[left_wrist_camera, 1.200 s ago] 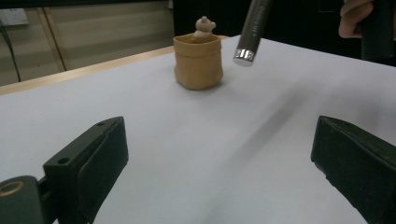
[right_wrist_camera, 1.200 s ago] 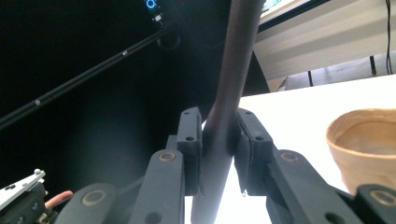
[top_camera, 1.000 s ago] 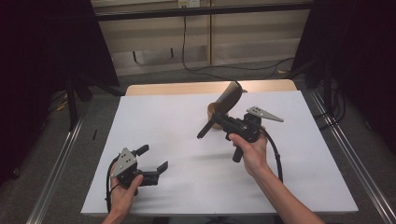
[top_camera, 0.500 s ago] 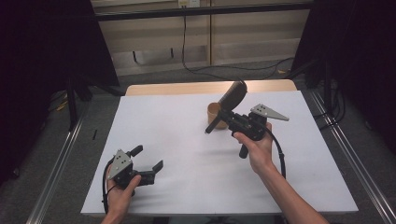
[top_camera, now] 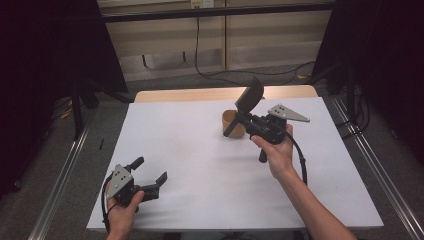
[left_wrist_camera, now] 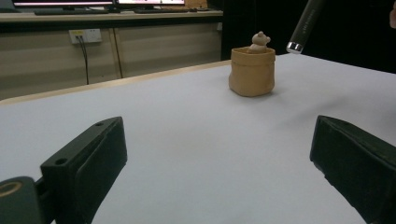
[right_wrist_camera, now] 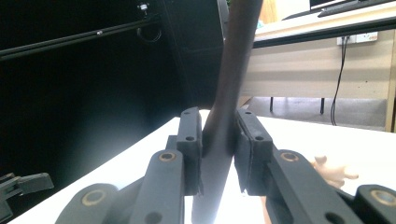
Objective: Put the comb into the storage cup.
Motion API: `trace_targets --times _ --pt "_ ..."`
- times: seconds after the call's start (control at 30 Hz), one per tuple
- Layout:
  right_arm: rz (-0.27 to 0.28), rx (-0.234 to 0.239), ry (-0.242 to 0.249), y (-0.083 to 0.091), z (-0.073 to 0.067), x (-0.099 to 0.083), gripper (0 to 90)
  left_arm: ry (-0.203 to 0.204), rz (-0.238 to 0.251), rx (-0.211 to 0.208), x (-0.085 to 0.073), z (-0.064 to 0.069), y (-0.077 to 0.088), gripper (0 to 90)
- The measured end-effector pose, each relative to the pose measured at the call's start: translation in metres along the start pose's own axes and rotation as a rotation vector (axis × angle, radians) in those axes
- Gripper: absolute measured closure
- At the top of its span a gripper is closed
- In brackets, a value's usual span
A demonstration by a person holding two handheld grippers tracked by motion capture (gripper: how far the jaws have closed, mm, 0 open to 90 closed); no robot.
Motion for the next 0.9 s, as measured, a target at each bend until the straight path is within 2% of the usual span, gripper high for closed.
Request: trace_targets --times 0.17,0.23,0.3,0.4,0.53,0.6,0.9 --pt "0.000 -0.017 0.009 -0.004 0.004 0.001 73.5 -0.020 -0.012 -0.001 0.000 0.002 -0.002 4.1" --pt "0.001 -0.025 0.023 -0.005 0.006 0.002 73.5 -0.011 -0.009 -0.010 0.000 0.003 -0.002 4.1" --pt "0.002 -0.032 0.031 -0.005 0.008 0.003 73.5 -0.019 -0.007 -0.011 0.000 0.003 -0.003 4.1" --pt "-0.001 -0.057 0.076 -0.006 0.012 0.005 73.5 -0.025 -0.010 -0.007 0.000 0.004 -0.003 4.2" --pt "-0.002 -0.070 0.095 -0.007 0.016 0.008 73.5 -0.011 -0.005 -0.019 0.000 0.004 -0.003 4.1" --pt "0.001 -0.077 0.098 -0.008 0.018 0.011 73.5 0.008 -0.009 -0.038 -0.001 0.005 -0.003 4.1" --pt "0.008 -0.101 0.105 -0.013 0.027 0.018 73.5 0.004 -0.004 -0.043 0.000 0.004 -0.004 4.1"
Point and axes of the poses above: each handheld gripper's, and its own axes: y roughly backward along the jaws, x roughly out of its top, z roughly to its right, the point moved 7 cm from there along -y, roughly forward along the jaws, and after that the axes turned 8 degrees about -y, right-handed, at the moved point
